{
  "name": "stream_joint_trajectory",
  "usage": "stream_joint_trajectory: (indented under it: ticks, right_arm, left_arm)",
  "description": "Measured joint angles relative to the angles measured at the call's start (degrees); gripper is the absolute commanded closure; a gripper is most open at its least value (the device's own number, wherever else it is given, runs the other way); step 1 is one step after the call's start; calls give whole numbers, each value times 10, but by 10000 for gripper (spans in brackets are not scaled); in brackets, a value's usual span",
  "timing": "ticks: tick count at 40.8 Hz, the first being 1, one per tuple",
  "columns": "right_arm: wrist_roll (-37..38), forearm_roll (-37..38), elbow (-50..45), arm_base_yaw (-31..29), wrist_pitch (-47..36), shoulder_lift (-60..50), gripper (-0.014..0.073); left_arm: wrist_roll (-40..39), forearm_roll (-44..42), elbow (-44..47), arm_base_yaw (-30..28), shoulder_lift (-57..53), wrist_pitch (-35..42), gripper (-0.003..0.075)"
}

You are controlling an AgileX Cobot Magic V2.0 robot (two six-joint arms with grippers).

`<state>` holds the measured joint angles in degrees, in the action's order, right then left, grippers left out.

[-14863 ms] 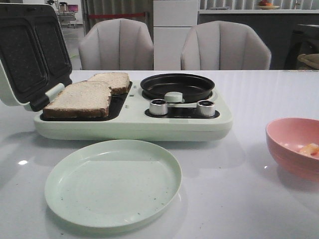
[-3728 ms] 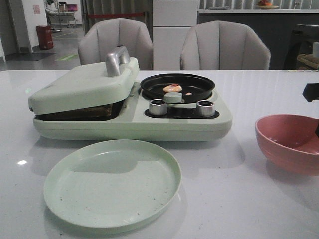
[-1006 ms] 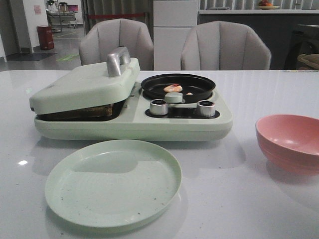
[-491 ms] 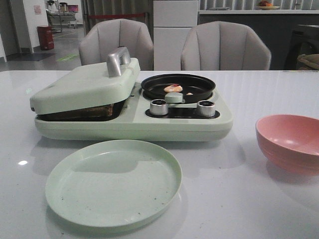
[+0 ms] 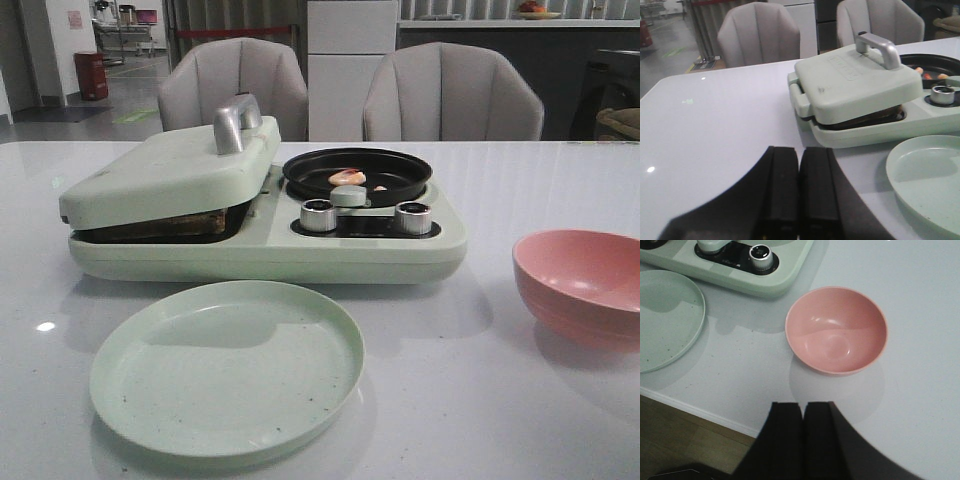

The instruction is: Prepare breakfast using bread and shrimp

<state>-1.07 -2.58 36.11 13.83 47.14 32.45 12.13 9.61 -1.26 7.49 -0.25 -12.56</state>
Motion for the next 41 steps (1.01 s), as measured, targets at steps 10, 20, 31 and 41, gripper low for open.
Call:
stream_joint_trajectory:
  ticks: [10, 20, 31, 41]
  right_arm:
    - [0, 0, 0, 0, -1, 0, 559]
    - [0, 0, 0, 0, -1, 0, 559]
    - [0, 0, 0, 0, -1, 0, 559]
    - [0, 0, 0, 0, -1, 0, 559]
  left_arm:
    - [-121, -100, 13, -28, 0, 43, 619]
    - [-127, -105, 13, -30, 0, 62, 619]
    - [-127, -105, 13, -30, 0, 67, 619]
    - [-128, -105, 13, -30, 0, 67, 619]
